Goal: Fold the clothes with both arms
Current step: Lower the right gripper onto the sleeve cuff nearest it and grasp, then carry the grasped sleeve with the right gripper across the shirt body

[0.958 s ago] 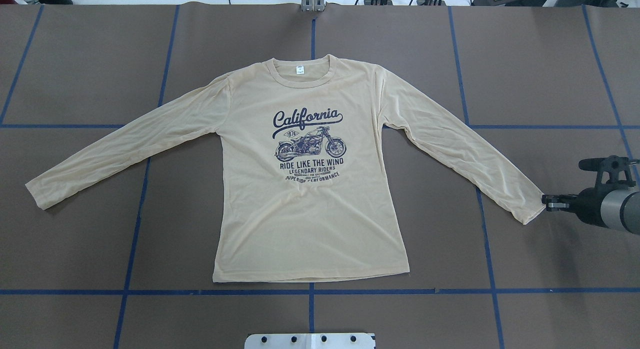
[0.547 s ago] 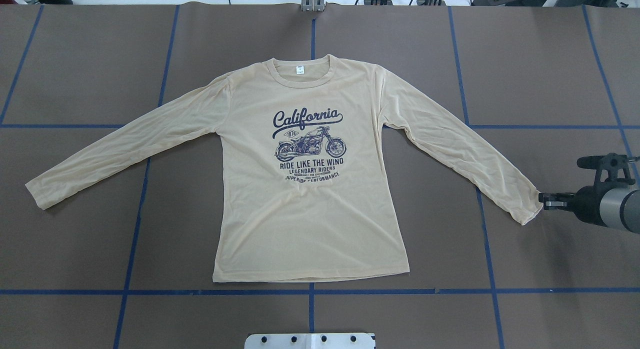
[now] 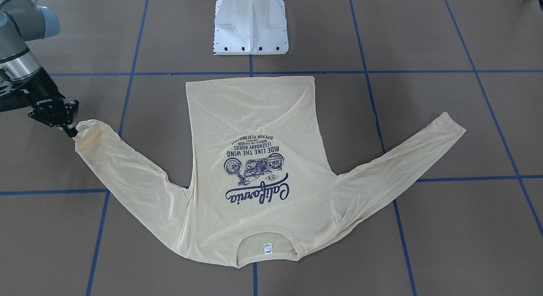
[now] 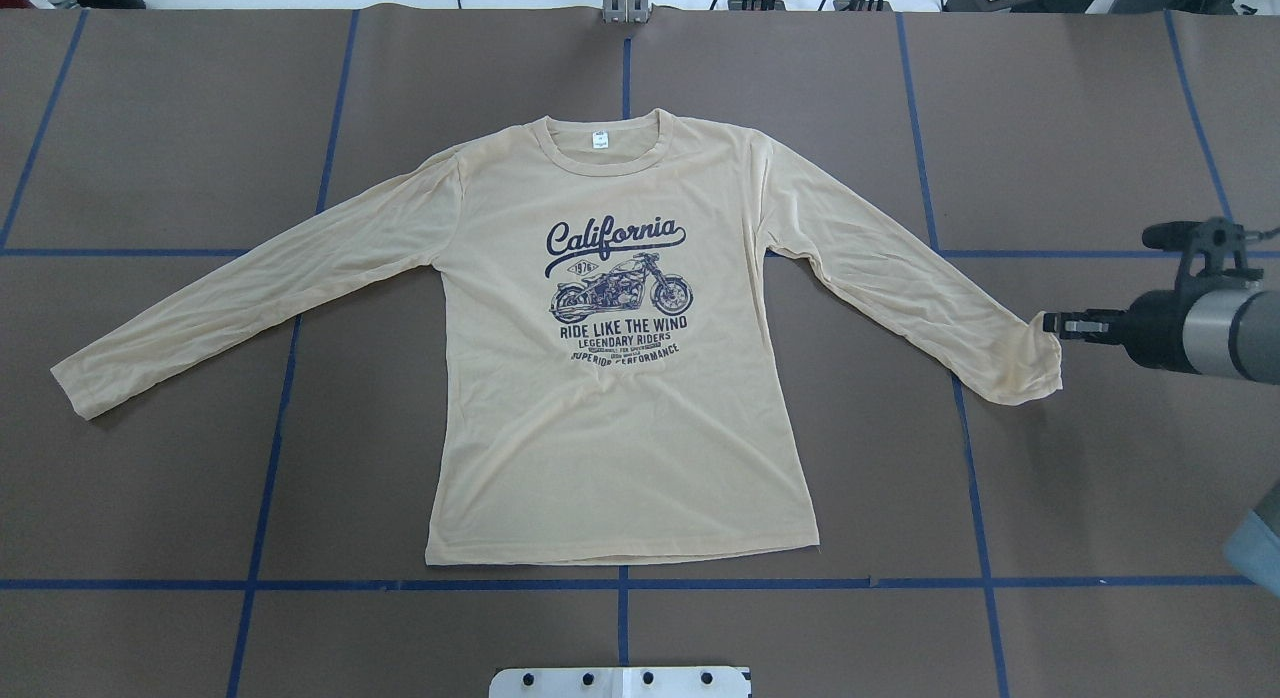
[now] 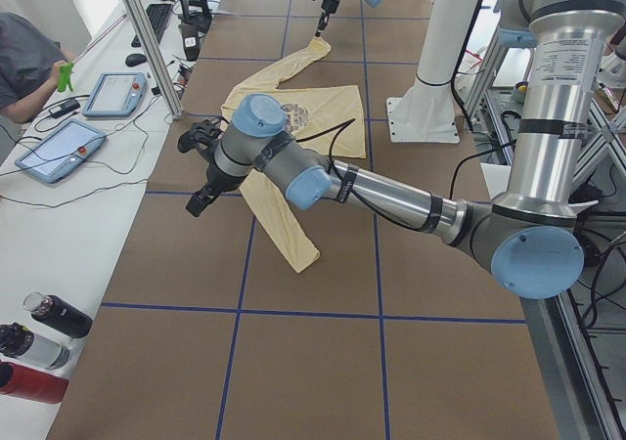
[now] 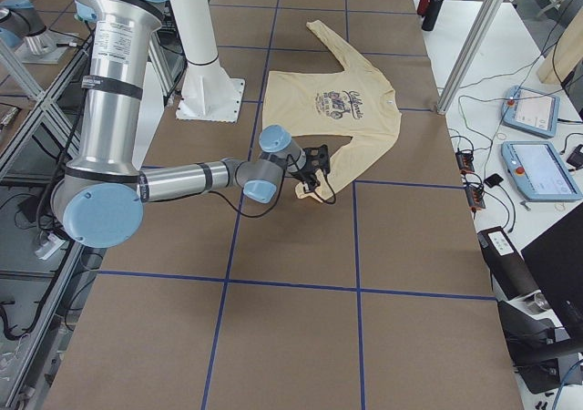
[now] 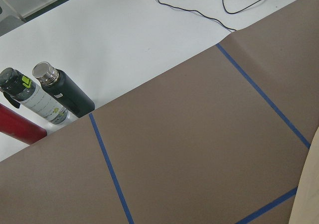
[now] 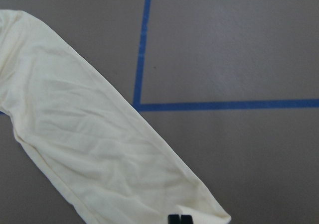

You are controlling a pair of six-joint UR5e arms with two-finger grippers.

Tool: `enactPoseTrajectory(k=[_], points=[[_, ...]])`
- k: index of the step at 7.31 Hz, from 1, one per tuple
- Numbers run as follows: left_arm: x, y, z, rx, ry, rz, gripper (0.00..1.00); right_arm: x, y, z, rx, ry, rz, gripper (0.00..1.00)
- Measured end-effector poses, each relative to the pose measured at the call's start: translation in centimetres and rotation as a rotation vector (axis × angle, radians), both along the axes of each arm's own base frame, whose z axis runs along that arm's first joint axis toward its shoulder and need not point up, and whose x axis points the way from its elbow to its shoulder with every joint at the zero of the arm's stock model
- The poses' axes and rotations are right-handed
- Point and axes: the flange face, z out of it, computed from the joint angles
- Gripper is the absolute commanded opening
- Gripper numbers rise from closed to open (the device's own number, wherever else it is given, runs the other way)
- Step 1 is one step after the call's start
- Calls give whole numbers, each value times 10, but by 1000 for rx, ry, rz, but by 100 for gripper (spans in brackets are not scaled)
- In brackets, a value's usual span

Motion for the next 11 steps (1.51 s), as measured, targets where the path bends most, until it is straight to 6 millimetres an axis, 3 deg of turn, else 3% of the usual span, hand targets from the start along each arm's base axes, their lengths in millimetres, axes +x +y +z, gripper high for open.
enactPoseTrajectory(k=[2, 4, 5, 7, 9, 11], points=[[0, 0, 0, -2, 1, 0, 100, -31, -52, -68, 1, -1, 32, 0], [0, 0, 1, -5, 1, 0, 100, -75, -101, -170, -21, 19, 55, 0], [0, 0, 1, -6, 2, -1, 100, -96, -114, -218, -32, 24, 62, 0], [0, 0, 2, -8, 2, -2, 100, -142, -136, -290, -4, 17, 78, 0], [-1, -1, 3, -11, 2, -4, 100, -212, -159, -361, 19, 10, 107, 0], [-1, -1, 5, -15, 3, -5, 100, -287, -164, -422, 39, -2, 109, 0]])
